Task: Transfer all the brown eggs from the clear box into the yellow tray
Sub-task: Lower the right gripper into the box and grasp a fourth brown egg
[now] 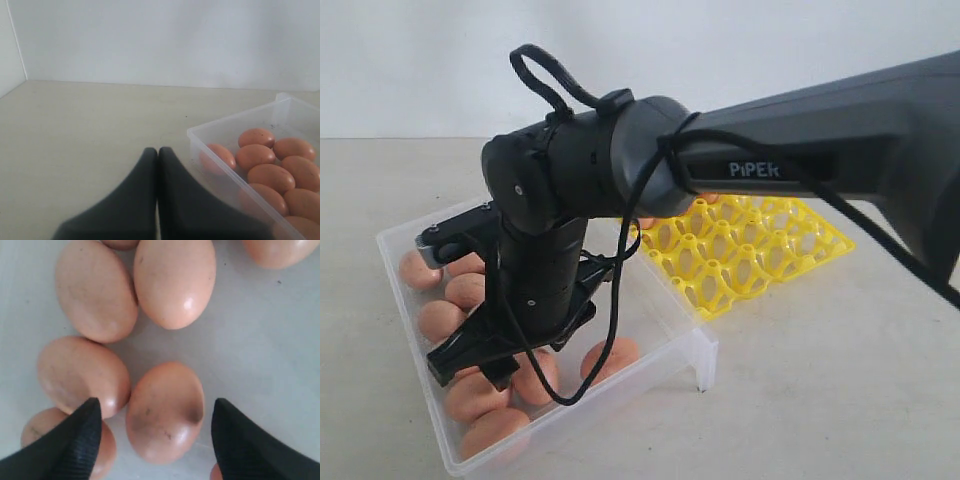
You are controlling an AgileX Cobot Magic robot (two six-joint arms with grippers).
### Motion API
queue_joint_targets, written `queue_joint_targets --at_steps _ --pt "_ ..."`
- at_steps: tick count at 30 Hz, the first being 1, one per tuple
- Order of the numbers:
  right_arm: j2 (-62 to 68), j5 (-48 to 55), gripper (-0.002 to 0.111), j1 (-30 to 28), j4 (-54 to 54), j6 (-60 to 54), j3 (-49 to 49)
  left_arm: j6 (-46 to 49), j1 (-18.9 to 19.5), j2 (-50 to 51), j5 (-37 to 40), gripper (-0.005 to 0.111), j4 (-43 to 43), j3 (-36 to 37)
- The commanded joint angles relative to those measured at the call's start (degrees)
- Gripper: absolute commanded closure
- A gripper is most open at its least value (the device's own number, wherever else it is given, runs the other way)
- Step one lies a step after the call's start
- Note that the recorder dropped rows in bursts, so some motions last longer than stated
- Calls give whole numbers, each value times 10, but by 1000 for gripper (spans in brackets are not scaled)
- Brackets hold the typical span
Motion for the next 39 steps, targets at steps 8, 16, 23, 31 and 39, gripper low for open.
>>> queue_joint_targets --at_steps 8,16,23,31,39 --pt "27 -5 48 -1 -33 31 -3 0 -2 -2 0 111 -3 -2" --pt "40 -16 85 -1 -37 32 -3 0 -2 -2 0 111 -3 -2" --pt "39 -37 108 -1 -42 23 -3 0 -2 -2 0 111 -3 -2" --pt "-17 -49 108 -1 -100 18 -4 0 -2 -2 0 111 -3 -2" --pt "-154 -175 108 -1 -162 19 -4 0 -2 -2 0 111 -3 -2"
